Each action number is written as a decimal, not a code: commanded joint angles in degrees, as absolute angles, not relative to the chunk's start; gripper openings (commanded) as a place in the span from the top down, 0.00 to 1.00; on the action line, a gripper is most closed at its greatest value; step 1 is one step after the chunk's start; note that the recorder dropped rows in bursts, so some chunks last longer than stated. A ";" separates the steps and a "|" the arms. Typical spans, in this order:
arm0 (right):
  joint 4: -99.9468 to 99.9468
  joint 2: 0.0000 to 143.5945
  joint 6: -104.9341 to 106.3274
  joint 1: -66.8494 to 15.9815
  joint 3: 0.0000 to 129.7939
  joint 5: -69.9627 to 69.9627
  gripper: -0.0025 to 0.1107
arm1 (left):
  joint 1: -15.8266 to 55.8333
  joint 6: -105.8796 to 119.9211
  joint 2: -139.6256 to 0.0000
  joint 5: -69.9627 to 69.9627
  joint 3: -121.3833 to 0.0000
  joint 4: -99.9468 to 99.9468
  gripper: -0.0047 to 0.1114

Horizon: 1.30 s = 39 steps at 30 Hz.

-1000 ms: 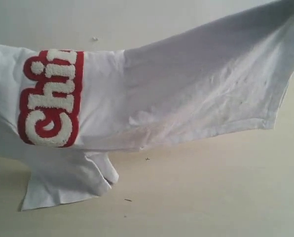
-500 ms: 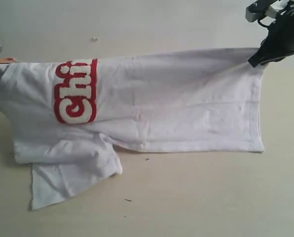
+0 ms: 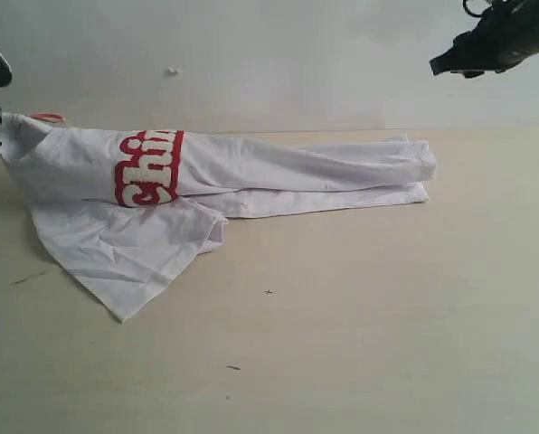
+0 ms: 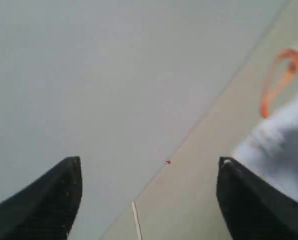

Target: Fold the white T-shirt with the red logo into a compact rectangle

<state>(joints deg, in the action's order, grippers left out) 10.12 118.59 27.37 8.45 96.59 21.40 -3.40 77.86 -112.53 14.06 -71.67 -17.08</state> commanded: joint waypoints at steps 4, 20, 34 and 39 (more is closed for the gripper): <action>11.11 121.34 25.27 8.71 106.84 49.33 0.80 | -3.28 57.74 -108.29 1.41 -73.77 -37.90 0.66; 13.80 130.76 37.39 7.94 107.10 50.34 0.77 | 6.58 65.76 -115.27 -46.95 -74.69 -33.10 0.96; -1.72 134.40 43.04 2.75 107.10 43.36 0.51 | 8.28 65.89 -122.89 -33.52 -74.69 -28.71 0.96; -9.11 134.79 36.87 0.93 107.10 34.20 0.76 | 8.28 65.98 -122.89 -32.44 -74.69 -27.44 0.96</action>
<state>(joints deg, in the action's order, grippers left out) -7.36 134.81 36.91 1.62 106.64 36.73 8.17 65.79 -122.14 -33.69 -74.79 -29.31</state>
